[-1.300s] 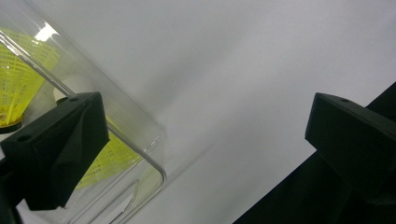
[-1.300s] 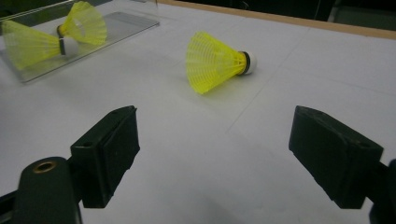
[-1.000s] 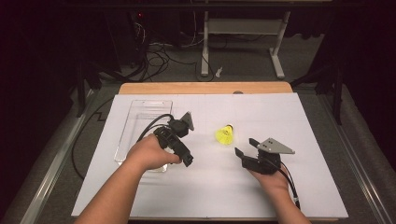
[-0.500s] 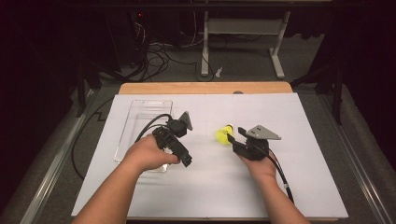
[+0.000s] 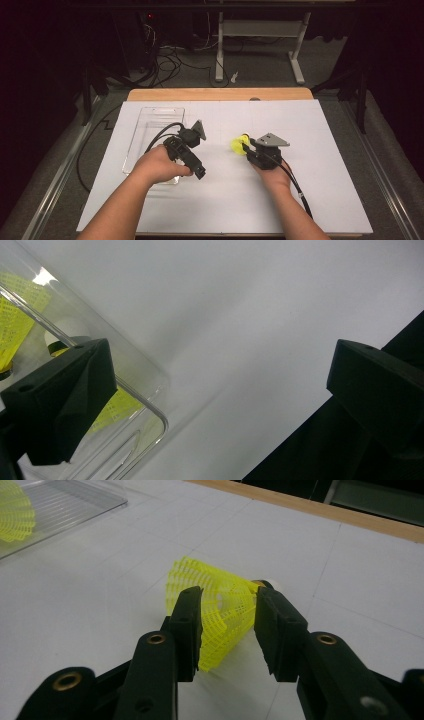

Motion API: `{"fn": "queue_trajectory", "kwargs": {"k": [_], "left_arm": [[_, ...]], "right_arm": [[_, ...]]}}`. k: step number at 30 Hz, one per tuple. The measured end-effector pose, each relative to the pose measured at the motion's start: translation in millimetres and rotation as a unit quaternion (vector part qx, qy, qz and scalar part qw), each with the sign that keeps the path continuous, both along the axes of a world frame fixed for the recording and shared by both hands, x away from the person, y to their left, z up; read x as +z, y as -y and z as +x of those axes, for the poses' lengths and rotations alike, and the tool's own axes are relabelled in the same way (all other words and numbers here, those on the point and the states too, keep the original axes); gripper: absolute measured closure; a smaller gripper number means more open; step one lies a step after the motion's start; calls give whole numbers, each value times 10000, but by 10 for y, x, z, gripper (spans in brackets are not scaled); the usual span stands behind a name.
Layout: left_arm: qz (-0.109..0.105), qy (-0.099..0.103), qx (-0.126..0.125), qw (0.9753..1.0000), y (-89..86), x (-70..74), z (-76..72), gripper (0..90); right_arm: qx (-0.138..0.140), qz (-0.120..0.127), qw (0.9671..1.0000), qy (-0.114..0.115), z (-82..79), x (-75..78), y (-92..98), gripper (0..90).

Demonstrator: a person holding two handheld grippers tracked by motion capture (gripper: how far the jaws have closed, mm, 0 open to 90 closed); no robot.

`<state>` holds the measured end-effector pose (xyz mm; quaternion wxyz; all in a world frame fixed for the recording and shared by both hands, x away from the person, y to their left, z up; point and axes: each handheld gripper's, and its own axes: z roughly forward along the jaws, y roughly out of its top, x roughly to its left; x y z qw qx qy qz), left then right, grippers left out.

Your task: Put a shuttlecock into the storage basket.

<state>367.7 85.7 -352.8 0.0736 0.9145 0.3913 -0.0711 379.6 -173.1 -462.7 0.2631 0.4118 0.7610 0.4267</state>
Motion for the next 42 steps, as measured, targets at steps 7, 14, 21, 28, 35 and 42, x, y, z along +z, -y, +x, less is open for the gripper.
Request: {"fn": "queue_trajectory", "kwargs": {"k": [7, 14, 21, 28, 35, 42], "left_arm": [[-60, 20, -33, 10000, -7, 14, -11, 9], [-85, 34, -24, 10000, -15, 12, -21, 9], [-96, 13, -27, 9999, -21, -6, -13, 9], [-104, 26, 2, 9999, -35, -4, -8, 9], [-74, 27, -21, 10000, -32, -13, -22, 10], [-44, 27, -52, 10000, -20, -11, -41, 9]], "right_arm": [[-31, -42, 10000, -63, 16, -45, -21, 750], [-96, -106, 9999, -77, 20, -62, -32, 818], [-222, -238, 9994, -67, 27, -90, -39, 900], [-249, -211, 9995, 48, 6, -45, -24, 900], [-185, -114, 9997, 141, -91, 52, -22, 900], [-51, -32, 9996, 262, -271, 170, -17, 900]]}}
